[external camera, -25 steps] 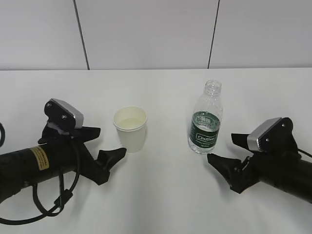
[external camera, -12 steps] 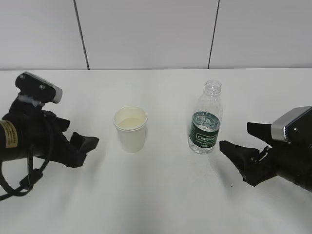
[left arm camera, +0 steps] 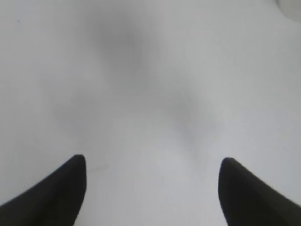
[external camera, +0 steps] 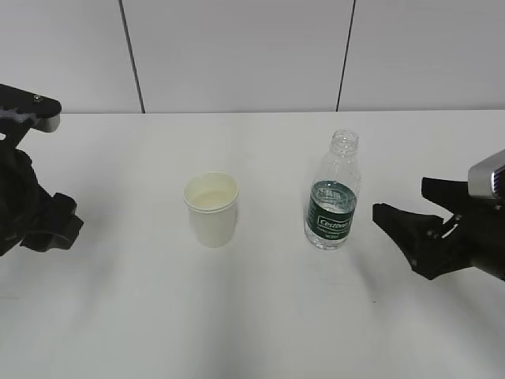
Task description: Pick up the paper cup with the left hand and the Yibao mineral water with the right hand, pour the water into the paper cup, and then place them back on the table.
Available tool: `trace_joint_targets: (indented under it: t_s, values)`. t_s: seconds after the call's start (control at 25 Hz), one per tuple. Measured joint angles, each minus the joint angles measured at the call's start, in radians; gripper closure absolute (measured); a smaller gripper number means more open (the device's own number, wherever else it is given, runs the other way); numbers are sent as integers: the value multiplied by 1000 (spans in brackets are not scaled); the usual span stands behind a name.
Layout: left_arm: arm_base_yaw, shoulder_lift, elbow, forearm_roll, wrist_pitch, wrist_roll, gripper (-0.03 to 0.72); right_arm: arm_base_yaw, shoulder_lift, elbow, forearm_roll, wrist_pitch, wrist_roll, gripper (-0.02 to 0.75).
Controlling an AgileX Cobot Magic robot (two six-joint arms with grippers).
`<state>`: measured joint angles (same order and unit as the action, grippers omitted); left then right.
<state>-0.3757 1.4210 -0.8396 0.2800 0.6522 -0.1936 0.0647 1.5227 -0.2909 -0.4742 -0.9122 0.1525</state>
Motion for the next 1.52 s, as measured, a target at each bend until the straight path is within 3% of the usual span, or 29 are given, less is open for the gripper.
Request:
trace_joint_targets:
  t_s: [0.2, 0.36, 0.52, 0.68, 0.84, 0.92, 1.12, 1.52]
  values:
    - [0, -92, -8, -266, 142, 180, 126, 0, -134, -2, -2, 161, 87, 106]
    - [0, -226, 32, -328, 189, 231, 126, 0, -252, -51, -108, 356, 232, 113]
    - [0, -454, 143, -353, 190, 236, 126, 0, -374, -136, -368, 633, 518, 121]
    - [0, -699, 217, -362, 240, 215, 126, 0, -466, -207, -753, 762, 918, 132]
    - [0, -872, 226, -299, 359, 175, 129, 0, -505, -276, -1212, 627, 1430, 141]
    - [0, -935, 227, -264, 422, 159, 129, 0, -505, -318, -1310, 523, 1593, 143]
    - [0, -1040, 231, -240, 464, 123, 132, 0, -507, -374, -1370, 320, 1743, 144]
    - [0, -1319, 317, -229, 451, 119, 132, 0, -509, -397, -1370, 183, 1758, 144]
